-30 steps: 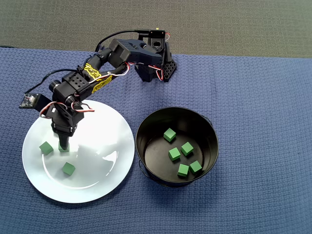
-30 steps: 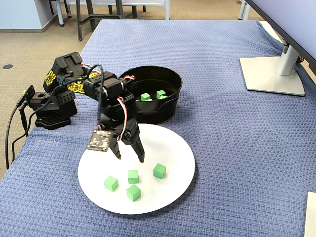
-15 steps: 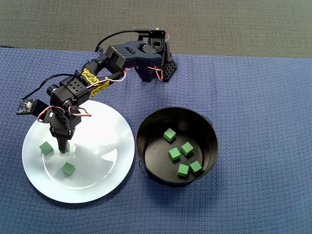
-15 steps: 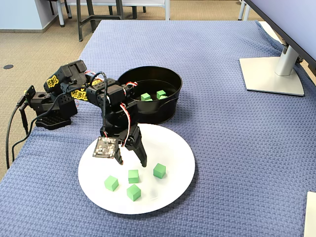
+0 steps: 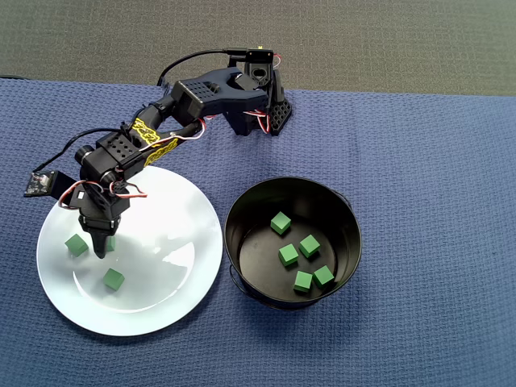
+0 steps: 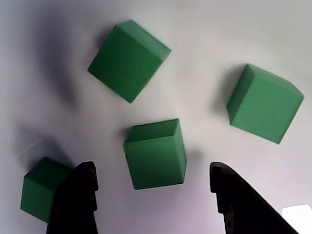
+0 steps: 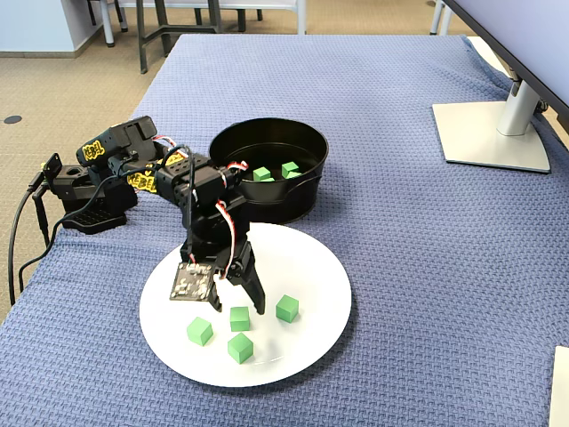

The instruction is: Pick up the green cubes from the white plate and place them in the black recipient

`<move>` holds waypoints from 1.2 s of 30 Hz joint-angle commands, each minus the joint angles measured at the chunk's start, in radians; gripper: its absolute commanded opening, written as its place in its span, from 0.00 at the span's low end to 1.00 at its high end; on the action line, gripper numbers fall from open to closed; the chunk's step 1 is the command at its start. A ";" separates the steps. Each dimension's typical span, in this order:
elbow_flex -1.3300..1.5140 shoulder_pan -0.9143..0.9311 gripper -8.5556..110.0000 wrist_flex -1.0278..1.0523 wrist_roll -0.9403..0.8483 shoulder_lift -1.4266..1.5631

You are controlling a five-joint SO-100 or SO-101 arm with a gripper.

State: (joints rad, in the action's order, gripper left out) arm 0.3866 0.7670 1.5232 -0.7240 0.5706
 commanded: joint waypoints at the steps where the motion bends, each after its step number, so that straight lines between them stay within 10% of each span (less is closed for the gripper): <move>1: -0.057 0.009 0.27 -0.021 -0.021 0.021; 36: -0.043 -0.012 0.07 -0.089 -0.028 -0.026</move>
State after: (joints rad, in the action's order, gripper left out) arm 0.3758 0.7731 1.4511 -0.7609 0.5185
